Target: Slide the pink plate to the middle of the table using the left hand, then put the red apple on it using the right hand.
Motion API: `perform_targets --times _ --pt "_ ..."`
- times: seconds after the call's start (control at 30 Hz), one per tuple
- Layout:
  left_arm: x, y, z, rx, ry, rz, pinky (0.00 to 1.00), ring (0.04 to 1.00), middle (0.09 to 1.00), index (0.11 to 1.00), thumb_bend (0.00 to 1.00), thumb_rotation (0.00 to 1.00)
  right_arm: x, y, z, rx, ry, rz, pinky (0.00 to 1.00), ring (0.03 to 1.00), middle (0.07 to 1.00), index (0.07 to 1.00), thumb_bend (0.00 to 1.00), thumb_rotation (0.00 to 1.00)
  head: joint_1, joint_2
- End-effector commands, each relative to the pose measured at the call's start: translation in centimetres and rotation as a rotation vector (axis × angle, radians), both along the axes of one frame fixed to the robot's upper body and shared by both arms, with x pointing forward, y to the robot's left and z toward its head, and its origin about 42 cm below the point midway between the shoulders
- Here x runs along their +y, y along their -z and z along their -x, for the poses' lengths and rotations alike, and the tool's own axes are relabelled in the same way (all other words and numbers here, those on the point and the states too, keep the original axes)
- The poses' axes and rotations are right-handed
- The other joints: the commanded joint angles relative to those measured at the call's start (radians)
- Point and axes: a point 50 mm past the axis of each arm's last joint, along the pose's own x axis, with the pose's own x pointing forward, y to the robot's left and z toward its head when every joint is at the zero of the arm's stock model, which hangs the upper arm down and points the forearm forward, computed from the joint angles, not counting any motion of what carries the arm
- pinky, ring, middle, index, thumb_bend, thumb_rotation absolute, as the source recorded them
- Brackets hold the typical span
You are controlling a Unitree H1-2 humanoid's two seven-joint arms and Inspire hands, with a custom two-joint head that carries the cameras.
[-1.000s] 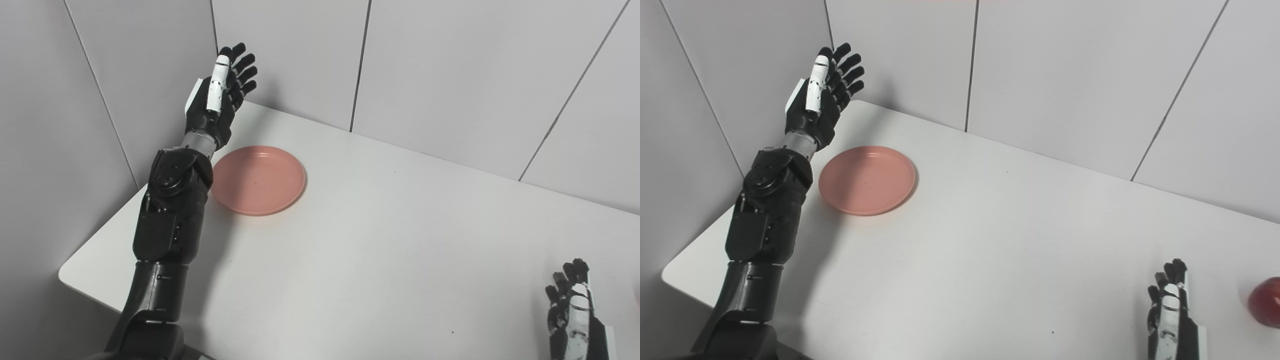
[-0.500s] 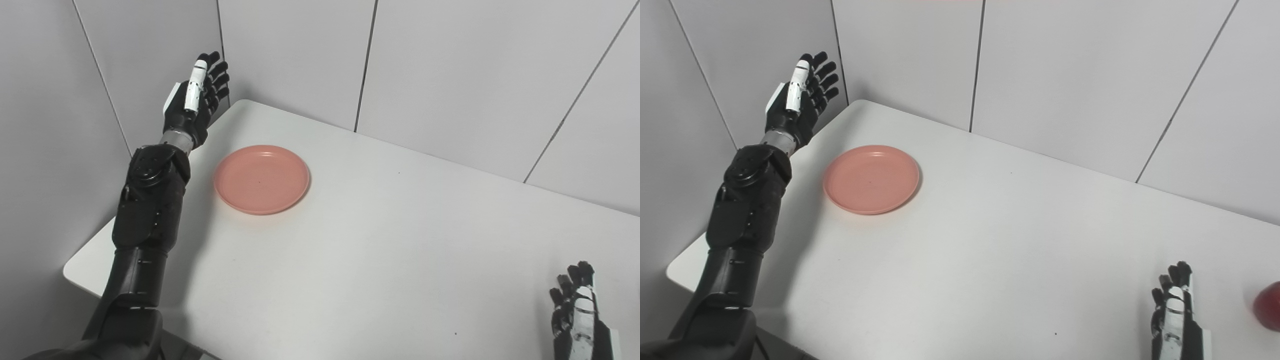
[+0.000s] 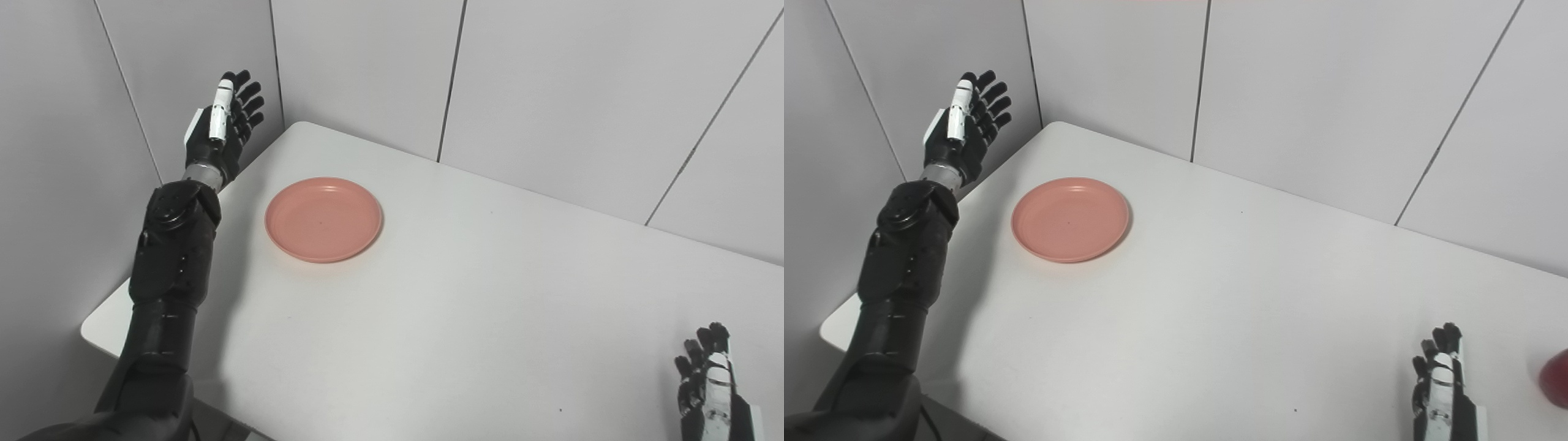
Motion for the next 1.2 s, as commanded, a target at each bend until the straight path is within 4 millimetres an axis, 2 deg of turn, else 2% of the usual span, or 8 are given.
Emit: perform_targets --times 0.0,0.23,0.47,0.97,1.17 --pt "1.1 -2.1 -0.1 -0.076 -0.014 -0.047 0.96 0.95 0.947 0.935 0.32 1.0 0.0 -1.7 -0.4 -0.061 0.0 -0.006 1.0 1.0 1.0 0.993 0.06 1.0 0.0 0.0" --pt "1.3 -0.8 0.1 -0.051 -0.027 -0.026 0.95 0.937 0.929 0.91 0.38 1.0 0.0 -1.9 -0.4 -0.061 0.001 -0.009 1.0 1.0 1.0 1.0 0.06 1.0 0.001 0.001" --pt "1.8 0.4 -0.1 -0.022 -0.019 0.042 0.94 0.934 0.928 0.917 0.36 1.0 0.0 -2.0 -0.3 -0.068 0.001 -0.008 1.0 1.0 1.0 1.0 0.06 1.0 0.001 0.003" --pt "2.9 2.8 -0.2 0.018 -0.031 0.056 0.9 0.883 0.88 0.871 0.33 1.0 0.2 -2.2 -0.2 -0.064 -0.006 -0.004 1.0 1.0 1.0 0.999 0.05 1.0 0.0 0.007" --pt "2.7 3.4 -0.2 0.035 -0.012 0.051 0.9 0.9 0.902 0.886 0.33 1.0 0.2 -2.2 -0.2 -0.06 -0.007 -0.004 1.0 1.0 1.0 1.0 0.04 1.0 -0.002 0.006"
